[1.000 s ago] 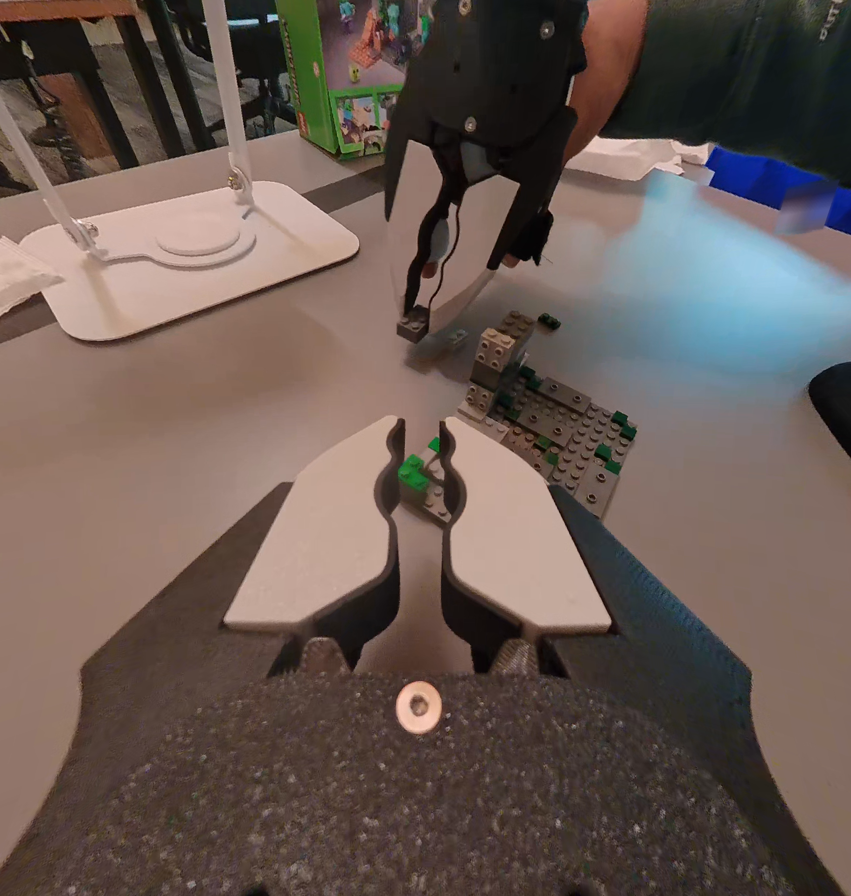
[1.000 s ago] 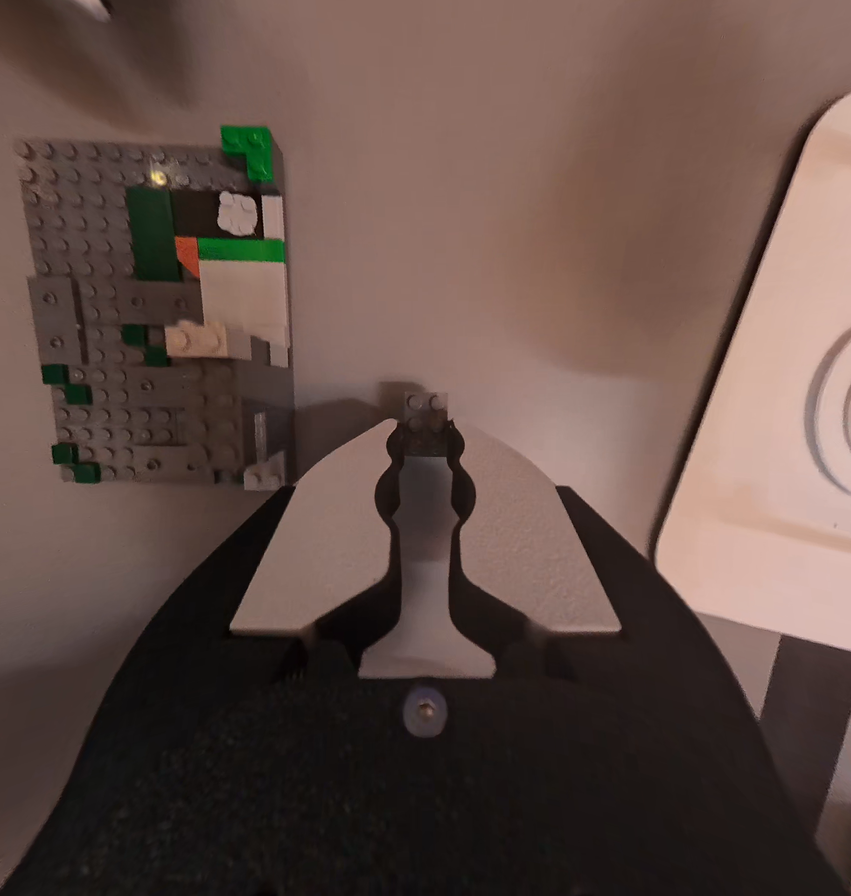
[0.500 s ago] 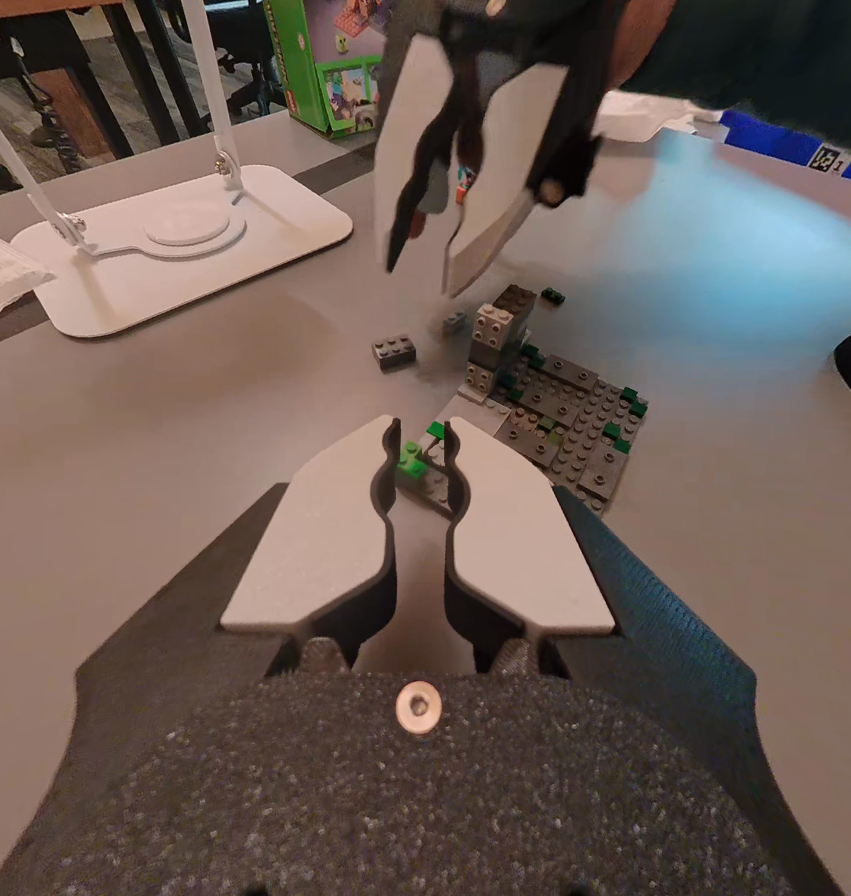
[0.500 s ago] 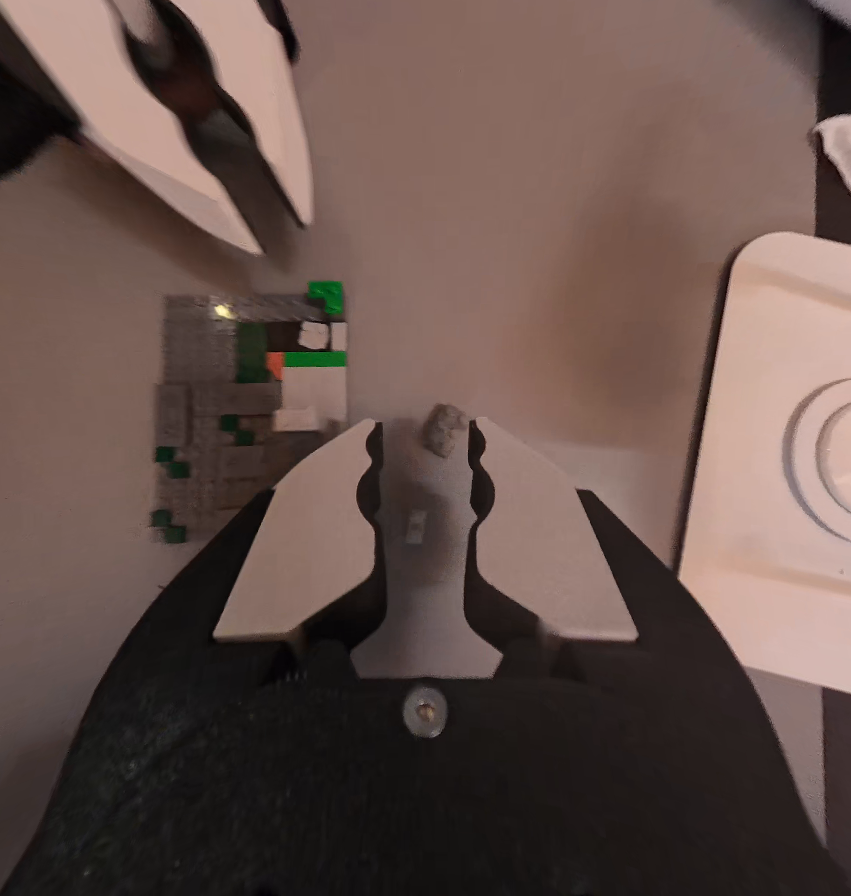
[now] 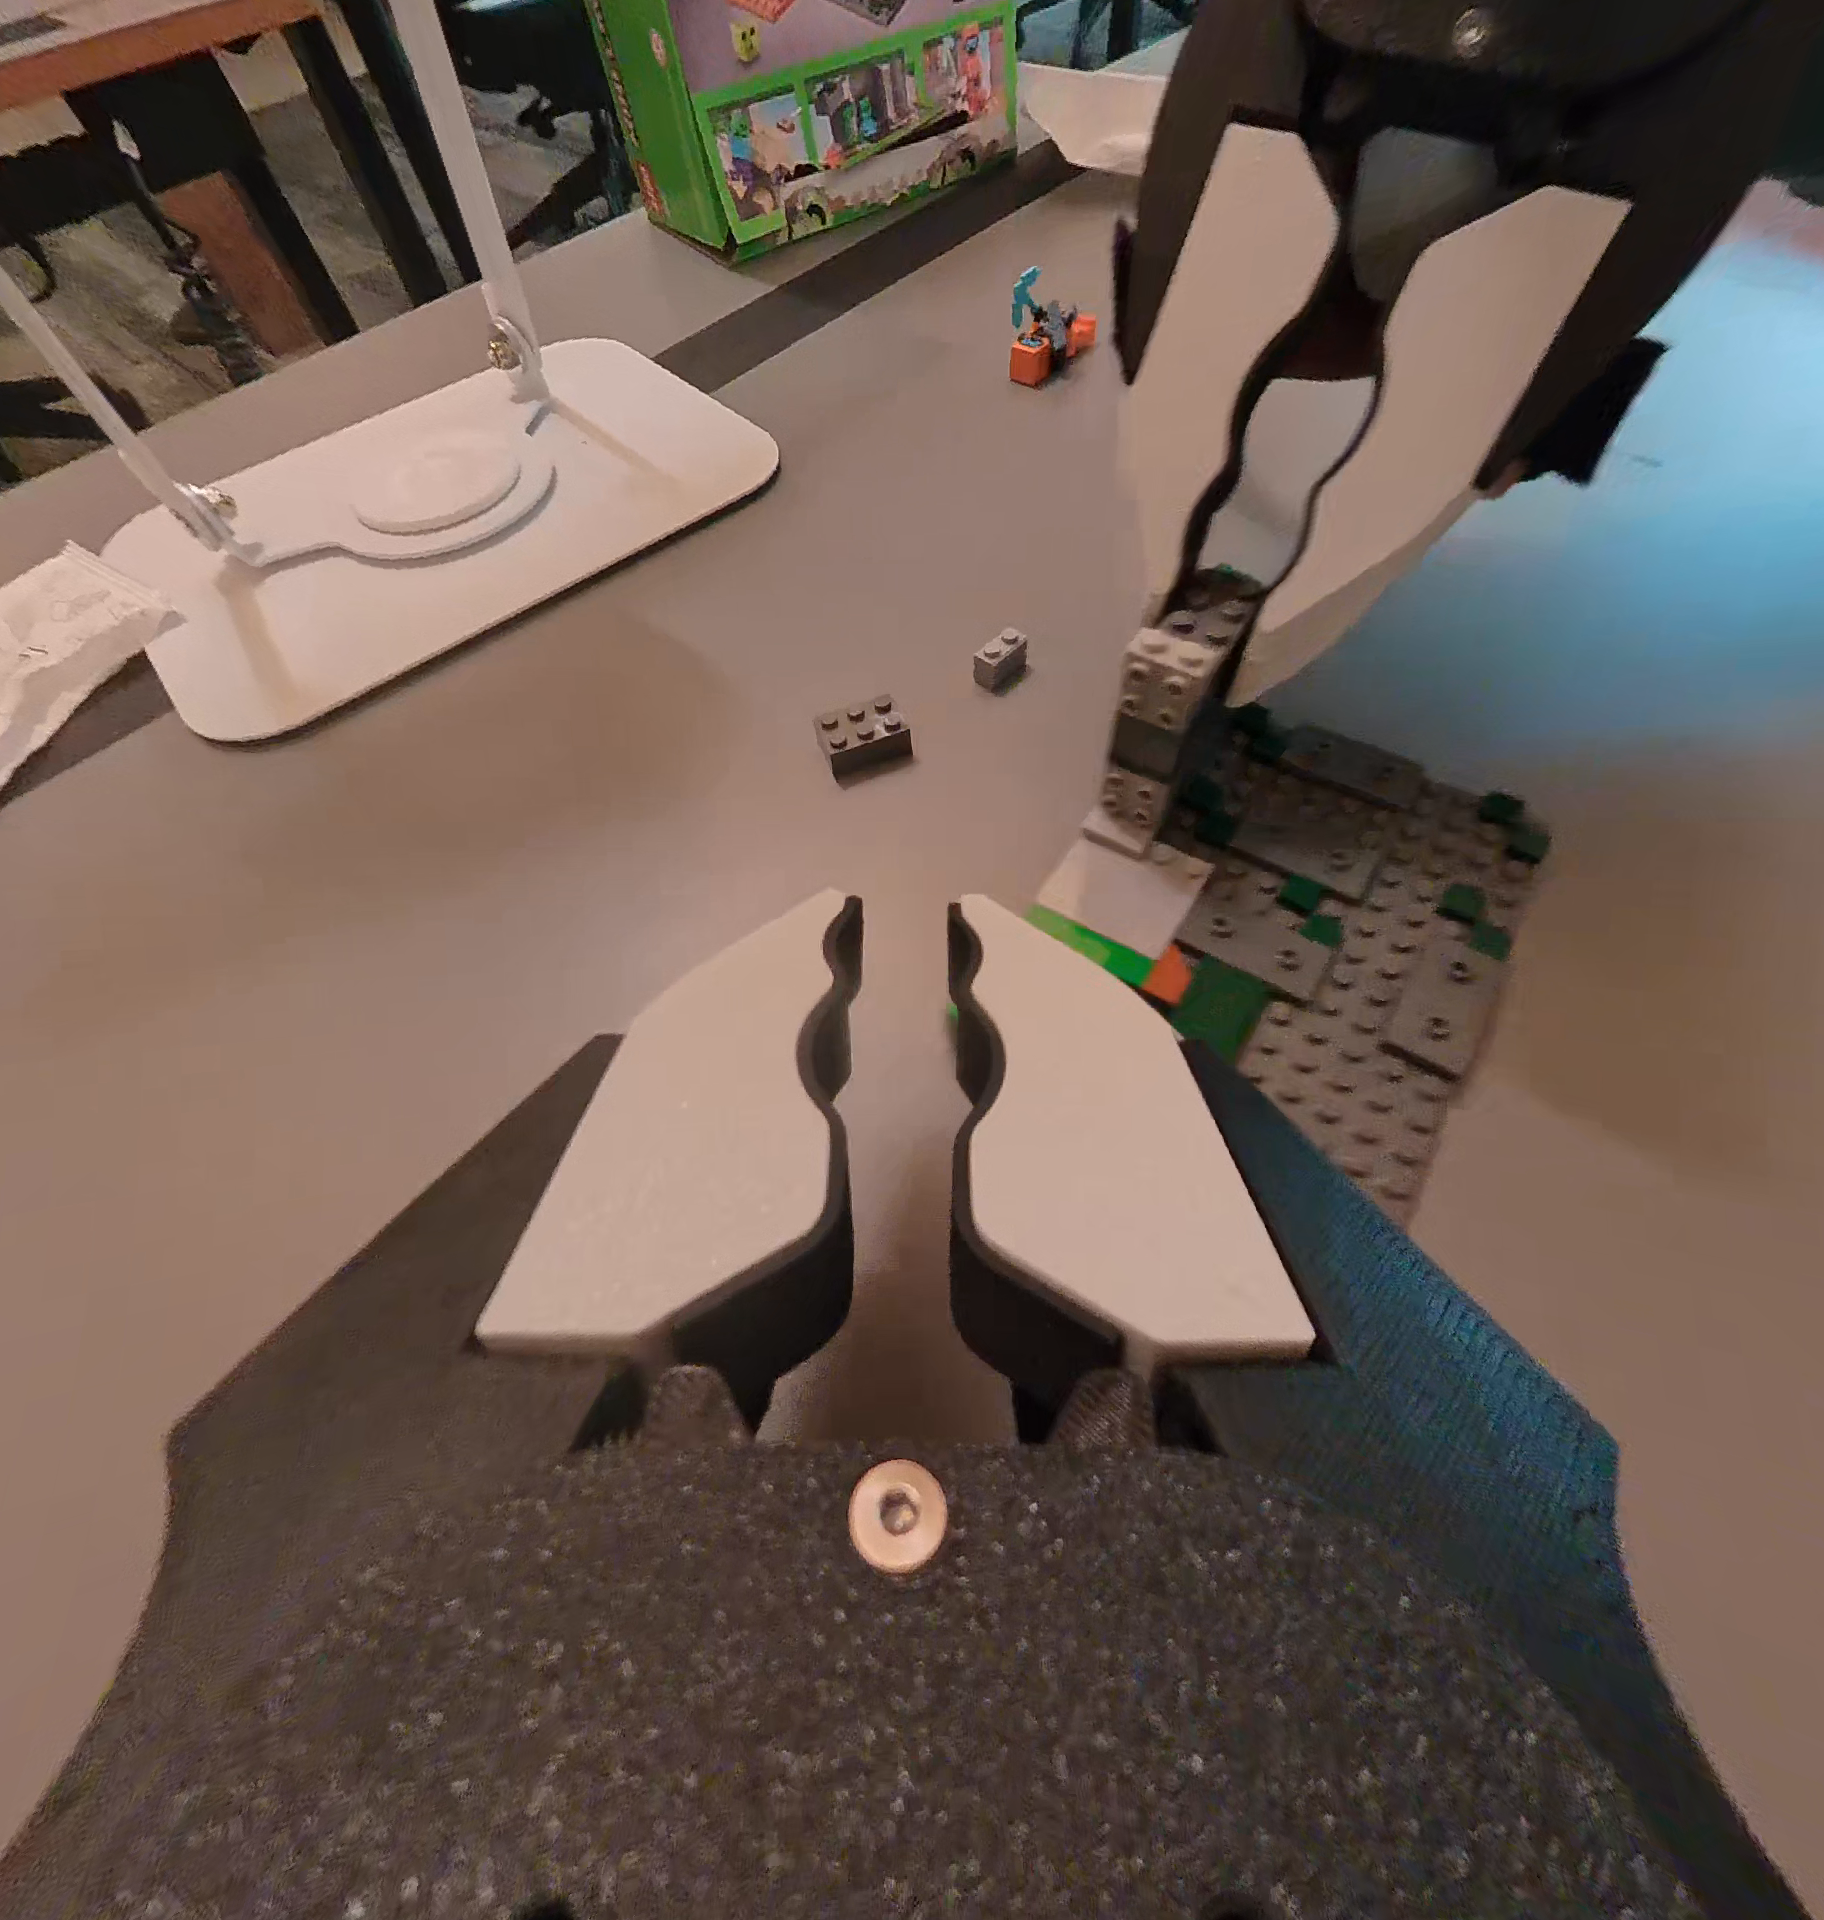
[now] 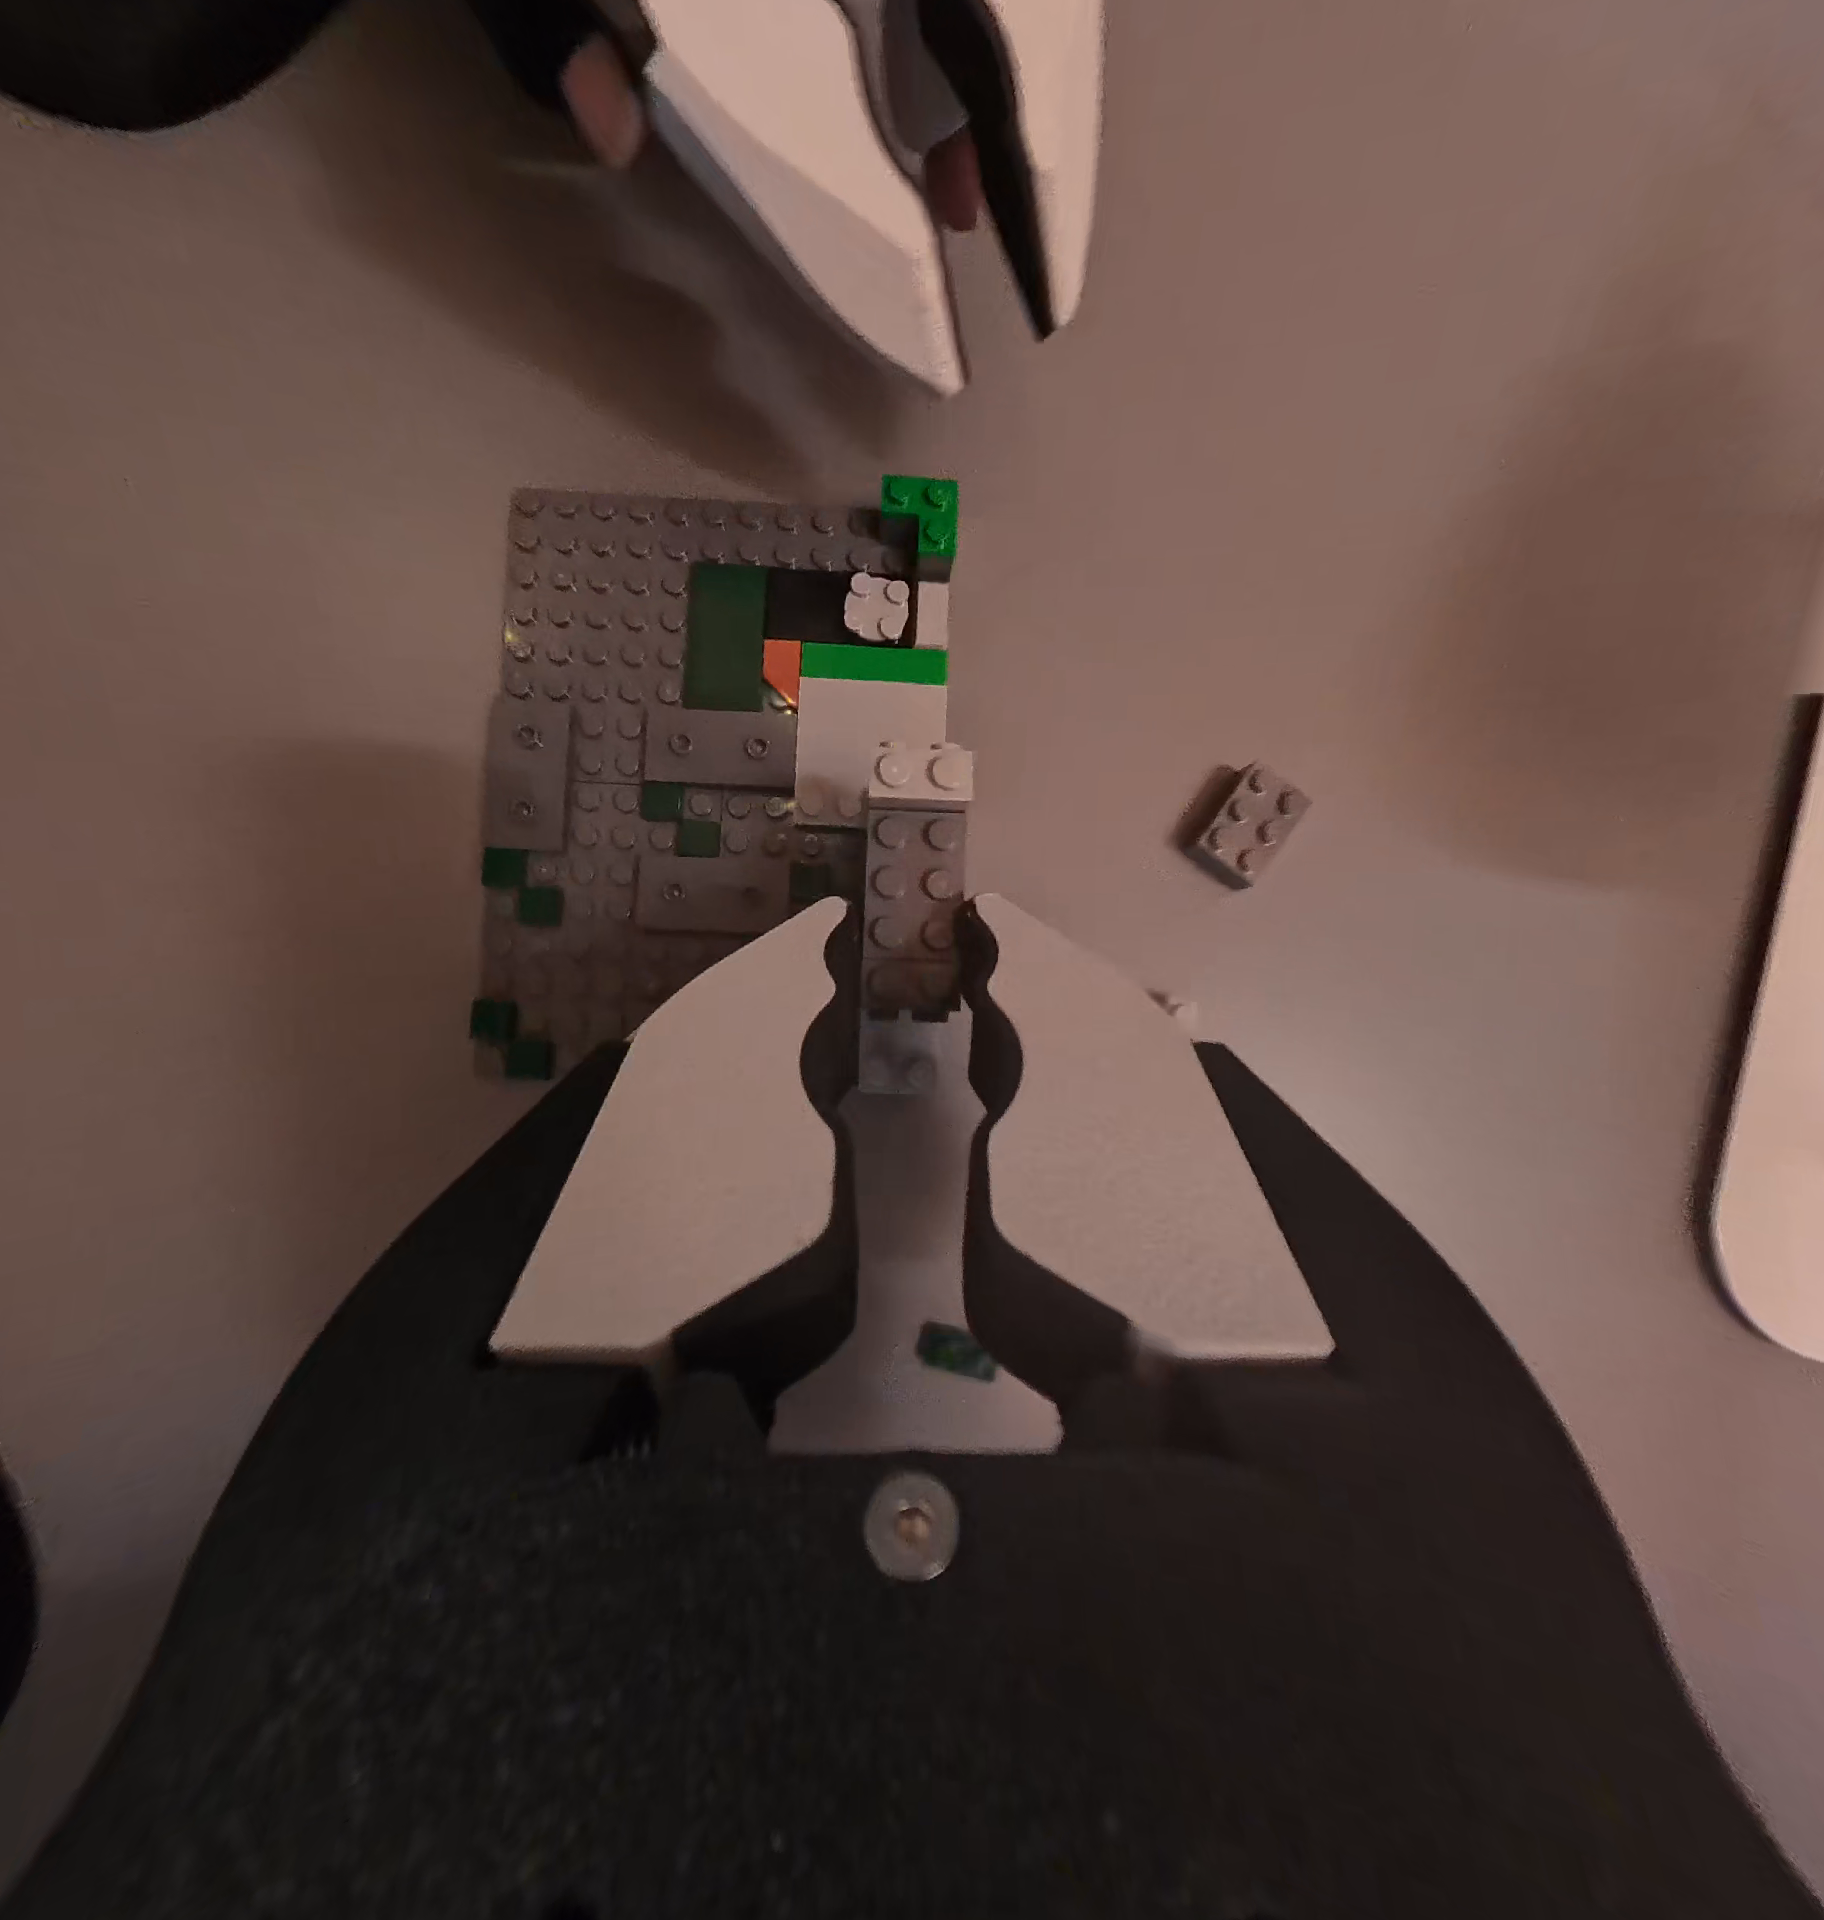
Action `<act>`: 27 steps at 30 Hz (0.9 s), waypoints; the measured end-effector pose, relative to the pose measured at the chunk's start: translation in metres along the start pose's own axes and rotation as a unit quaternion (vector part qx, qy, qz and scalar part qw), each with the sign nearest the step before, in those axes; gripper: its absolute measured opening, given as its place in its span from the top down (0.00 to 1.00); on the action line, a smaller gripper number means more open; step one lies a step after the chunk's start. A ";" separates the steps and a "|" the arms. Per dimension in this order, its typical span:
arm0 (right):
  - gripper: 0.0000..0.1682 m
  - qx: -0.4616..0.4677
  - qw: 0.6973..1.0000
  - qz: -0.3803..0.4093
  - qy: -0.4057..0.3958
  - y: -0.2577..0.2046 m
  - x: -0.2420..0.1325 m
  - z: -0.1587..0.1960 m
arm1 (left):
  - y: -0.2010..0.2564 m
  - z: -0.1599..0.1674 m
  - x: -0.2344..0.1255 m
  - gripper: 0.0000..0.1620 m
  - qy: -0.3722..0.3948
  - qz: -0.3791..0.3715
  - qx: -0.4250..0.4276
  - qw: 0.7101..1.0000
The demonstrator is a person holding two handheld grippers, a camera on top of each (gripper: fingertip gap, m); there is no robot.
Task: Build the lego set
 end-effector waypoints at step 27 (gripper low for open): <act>0.88 0.132 0.949 0.260 0.123 -0.017 -0.065 0.014 | 0.015 -0.012 0.010 0.95 -0.007 0.012 0.039 0.999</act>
Point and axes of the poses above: each gripper's, where its closed fingertips meet, x out along the fingers, z out of its underside, y = z × x across the jaws, the point moved 3 cm from there along -x, back along the fingers, and after that the axes turned 10 degrees about -x, right-handed, at the moved point
